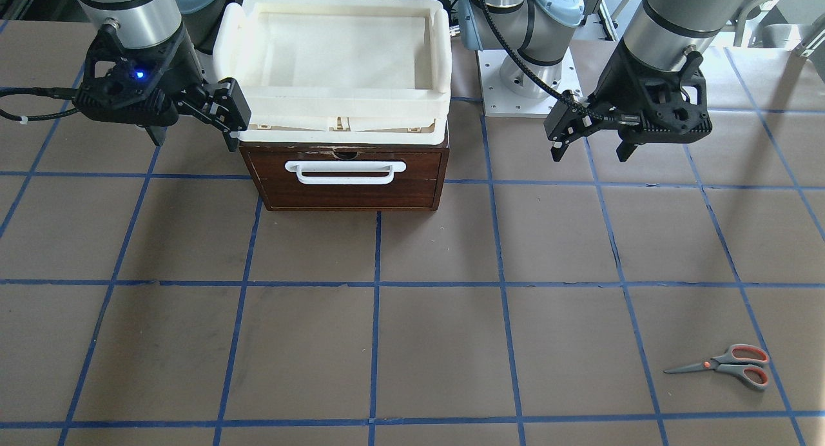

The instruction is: Place scissors in drawer with both arms

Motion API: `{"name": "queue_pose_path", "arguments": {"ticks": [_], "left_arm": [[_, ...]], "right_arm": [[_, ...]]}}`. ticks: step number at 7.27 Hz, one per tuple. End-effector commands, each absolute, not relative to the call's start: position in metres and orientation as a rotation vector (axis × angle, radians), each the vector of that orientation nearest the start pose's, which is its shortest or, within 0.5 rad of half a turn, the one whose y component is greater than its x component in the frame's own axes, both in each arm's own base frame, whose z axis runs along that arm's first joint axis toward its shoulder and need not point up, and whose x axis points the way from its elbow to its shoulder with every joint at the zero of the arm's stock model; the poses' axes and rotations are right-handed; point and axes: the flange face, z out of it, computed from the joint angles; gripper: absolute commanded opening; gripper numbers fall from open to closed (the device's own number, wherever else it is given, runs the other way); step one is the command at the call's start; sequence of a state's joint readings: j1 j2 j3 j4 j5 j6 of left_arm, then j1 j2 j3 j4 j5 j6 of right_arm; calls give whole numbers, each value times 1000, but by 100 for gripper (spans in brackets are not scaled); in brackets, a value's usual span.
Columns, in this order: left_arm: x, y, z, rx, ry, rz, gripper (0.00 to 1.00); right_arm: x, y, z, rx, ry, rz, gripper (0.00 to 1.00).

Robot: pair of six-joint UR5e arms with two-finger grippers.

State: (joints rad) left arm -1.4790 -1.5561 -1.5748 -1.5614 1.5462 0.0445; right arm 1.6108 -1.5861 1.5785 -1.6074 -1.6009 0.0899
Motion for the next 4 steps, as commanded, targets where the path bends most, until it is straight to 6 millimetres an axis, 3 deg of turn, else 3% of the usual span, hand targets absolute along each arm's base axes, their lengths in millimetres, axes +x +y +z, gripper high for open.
{"name": "queue_pose_path", "arguments": {"ticks": [1,3,4], "left_arm": [[-90,-497,490,-77,3164,-22,100],[-91,-497,489,-75,3168,-18,100],[-91,-498,486,-78,3169,-8,100]], "right_arm": [[150,-483,494,81,3169,-64,100],[165,-482,494,40,3067,-59,100],[187,-486,499,-143,2923,-151,100]]}}
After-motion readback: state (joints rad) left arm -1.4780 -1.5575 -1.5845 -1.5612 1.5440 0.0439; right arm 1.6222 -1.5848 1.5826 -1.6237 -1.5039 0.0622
